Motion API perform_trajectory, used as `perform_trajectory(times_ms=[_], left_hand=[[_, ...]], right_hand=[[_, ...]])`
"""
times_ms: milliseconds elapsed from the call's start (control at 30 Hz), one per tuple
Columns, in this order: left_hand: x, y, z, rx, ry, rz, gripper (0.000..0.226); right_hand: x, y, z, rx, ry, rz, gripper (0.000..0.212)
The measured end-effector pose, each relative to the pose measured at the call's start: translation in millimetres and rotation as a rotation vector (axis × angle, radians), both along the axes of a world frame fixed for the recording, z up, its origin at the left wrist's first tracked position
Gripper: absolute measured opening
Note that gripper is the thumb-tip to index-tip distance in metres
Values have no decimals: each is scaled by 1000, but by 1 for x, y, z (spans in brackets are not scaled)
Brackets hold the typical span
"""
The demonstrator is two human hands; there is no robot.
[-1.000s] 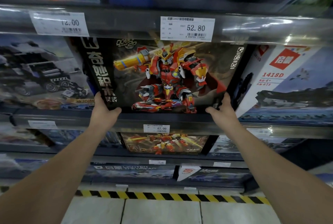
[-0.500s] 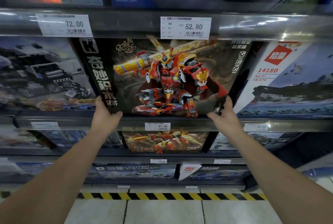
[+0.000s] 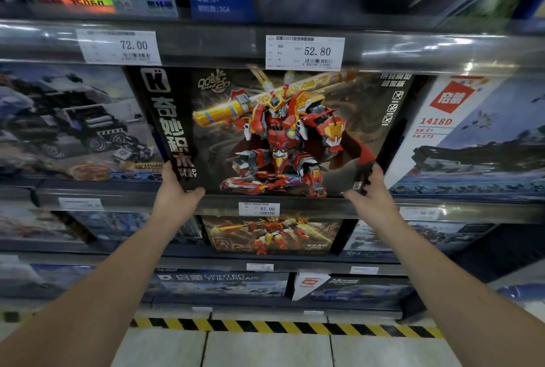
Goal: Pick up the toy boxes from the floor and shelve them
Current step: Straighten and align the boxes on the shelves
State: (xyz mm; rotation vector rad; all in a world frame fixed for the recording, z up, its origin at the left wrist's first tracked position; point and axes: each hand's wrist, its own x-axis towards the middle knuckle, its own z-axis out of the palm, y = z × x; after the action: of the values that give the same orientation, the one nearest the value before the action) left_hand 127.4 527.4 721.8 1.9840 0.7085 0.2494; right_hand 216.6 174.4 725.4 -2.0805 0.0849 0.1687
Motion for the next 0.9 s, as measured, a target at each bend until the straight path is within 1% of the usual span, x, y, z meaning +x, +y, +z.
perform_trajectory(times_ms=[333, 467, 533, 667, 733, 800, 900], left_hand=[[1, 6, 3, -42, 40, -13, 95], [-3, 13, 5, -30, 47, -10, 95], [-5, 13, 8, -23, 58, -3, 94], [-8, 1, 13, 25, 66, 43, 79], [-9, -3, 15, 42, 70, 50, 78], [-10, -3, 15, 50, 59, 57, 78], [-14, -6, 18, 43, 68, 74, 80]], right_hand=[[7, -9, -5, 43, 12, 40, 90], [0, -10, 3, 47, -10, 59, 82], [-2, -11, 5, 43, -55, 53, 75], [-9, -12, 7, 73, -159, -17, 70], [-16, -11, 9, 76, -245, -48, 66], [-24, -9, 12, 96, -337, -62, 58], [-35, -4, 16, 100, -391, -31, 50]])
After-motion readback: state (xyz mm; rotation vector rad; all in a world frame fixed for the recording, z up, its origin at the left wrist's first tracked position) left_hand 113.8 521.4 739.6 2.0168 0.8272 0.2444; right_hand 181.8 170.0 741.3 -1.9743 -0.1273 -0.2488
